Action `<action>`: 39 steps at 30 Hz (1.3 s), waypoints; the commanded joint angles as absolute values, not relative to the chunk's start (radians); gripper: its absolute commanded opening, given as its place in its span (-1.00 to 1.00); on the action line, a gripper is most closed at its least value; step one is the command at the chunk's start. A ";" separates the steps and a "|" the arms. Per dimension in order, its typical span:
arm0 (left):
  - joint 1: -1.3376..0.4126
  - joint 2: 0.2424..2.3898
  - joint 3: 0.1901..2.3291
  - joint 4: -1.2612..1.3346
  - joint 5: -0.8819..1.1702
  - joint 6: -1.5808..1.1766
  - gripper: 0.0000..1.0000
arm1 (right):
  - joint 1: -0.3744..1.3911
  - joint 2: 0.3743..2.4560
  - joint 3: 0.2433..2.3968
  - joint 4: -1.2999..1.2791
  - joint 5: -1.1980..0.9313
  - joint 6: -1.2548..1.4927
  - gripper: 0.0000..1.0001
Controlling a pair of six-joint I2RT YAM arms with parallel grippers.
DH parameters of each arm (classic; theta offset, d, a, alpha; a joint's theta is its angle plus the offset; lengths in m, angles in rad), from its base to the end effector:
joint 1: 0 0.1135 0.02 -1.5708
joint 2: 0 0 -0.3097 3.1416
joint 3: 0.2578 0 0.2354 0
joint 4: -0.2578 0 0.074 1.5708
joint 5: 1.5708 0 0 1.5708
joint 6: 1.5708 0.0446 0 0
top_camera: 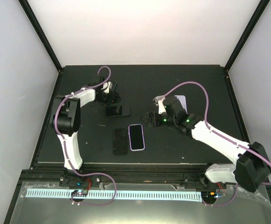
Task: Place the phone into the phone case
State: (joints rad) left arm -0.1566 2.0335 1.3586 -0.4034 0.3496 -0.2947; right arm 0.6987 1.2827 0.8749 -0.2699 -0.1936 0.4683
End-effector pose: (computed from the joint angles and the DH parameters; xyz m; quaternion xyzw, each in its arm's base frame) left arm 0.4206 -0.0819 0.1931 -0.0236 0.9557 -0.2181 0.1962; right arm 0.1909 0.1716 0.3014 -0.1446 0.8870 0.3096 0.3107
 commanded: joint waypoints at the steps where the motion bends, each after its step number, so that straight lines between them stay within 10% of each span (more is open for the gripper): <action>1: -0.150 2.057 1.374 -0.449 0.365 -0.287 0.76 | 0.693 1.241 0.864 -0.269 -0.193 0.449 0.93; 29: -0.283 1.700 0.951 -0.393 0.326 -0.312 0.49 | 0.693 1.156 0.798 -0.262 -0.217 0.454 0.92; 39: -0.395 1.765 1.120 -0.484 0.055 -0.209 0.86 | 0.692 1.128 0.783 -0.268 -0.199 0.448 0.92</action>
State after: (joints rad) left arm -0.3447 1.7241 1.0260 -0.4374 0.1928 -0.2779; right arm 0.6987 1.1496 0.7963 -0.2718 -0.2127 0.4652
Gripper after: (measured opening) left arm 0.914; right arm 0.962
